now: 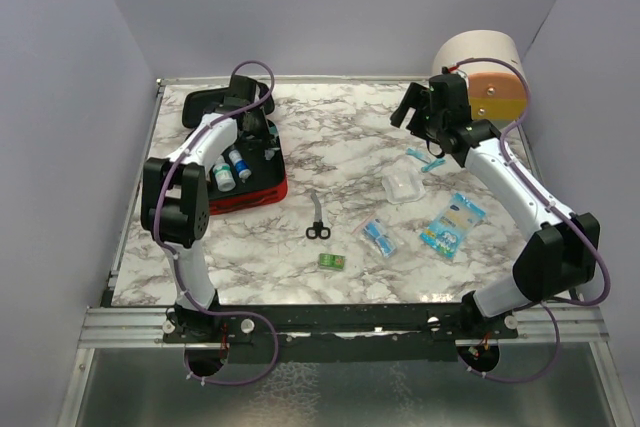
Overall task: Organize the medicine kit
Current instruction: Place the medical item at the medicine box.
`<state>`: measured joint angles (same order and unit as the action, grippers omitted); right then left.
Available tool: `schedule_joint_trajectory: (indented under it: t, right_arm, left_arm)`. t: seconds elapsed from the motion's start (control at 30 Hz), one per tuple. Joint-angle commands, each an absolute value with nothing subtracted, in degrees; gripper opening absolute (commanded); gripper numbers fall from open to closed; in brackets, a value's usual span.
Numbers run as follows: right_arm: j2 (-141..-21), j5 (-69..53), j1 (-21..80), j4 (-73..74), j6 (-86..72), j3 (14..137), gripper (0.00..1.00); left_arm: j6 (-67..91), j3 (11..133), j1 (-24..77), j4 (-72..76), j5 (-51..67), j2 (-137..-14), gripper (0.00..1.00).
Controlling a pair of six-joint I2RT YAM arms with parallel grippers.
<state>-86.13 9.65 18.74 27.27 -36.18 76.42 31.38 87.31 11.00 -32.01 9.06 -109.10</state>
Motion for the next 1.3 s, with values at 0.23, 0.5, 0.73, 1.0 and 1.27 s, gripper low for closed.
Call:
schedule_joint_trajectory:
  t: [0.23, 0.5, 0.73, 1.0, 1.27]
  right_arm:
    - [-84.3, 11.6, 18.6, 29.0, -36.1, 75.7, 0.81]
    - [-83.1, 11.7, 18.6, 29.0, -36.4, 74.7, 0.81]
    - [-81.7, 12.0, 18.6, 28.9, -36.5, 73.6, 0.81]
    - [-80.9, 12.3, 18.6, 28.9, -36.6, 73.1, 0.81]
    - [-81.1, 11.9, 18.6, 28.3, -36.8, 72.9, 0.81]
  left_arm:
    - [25.4, 84.7, 9.0, -31.1, 4.8, -110.2, 0.00]
    - [22.4, 83.9, 8.1, -33.4, 2.3, -109.9, 0.00]
    - [20.6, 81.3, 7.2, -34.1, 1.6, -109.3, 0.00]
    - [18.4, 79.3, 6.3, -35.2, 0.2, -108.6, 0.00]
    - [16.1, 79.6, 5.5, -38.0, -1.1, -107.7, 0.00]
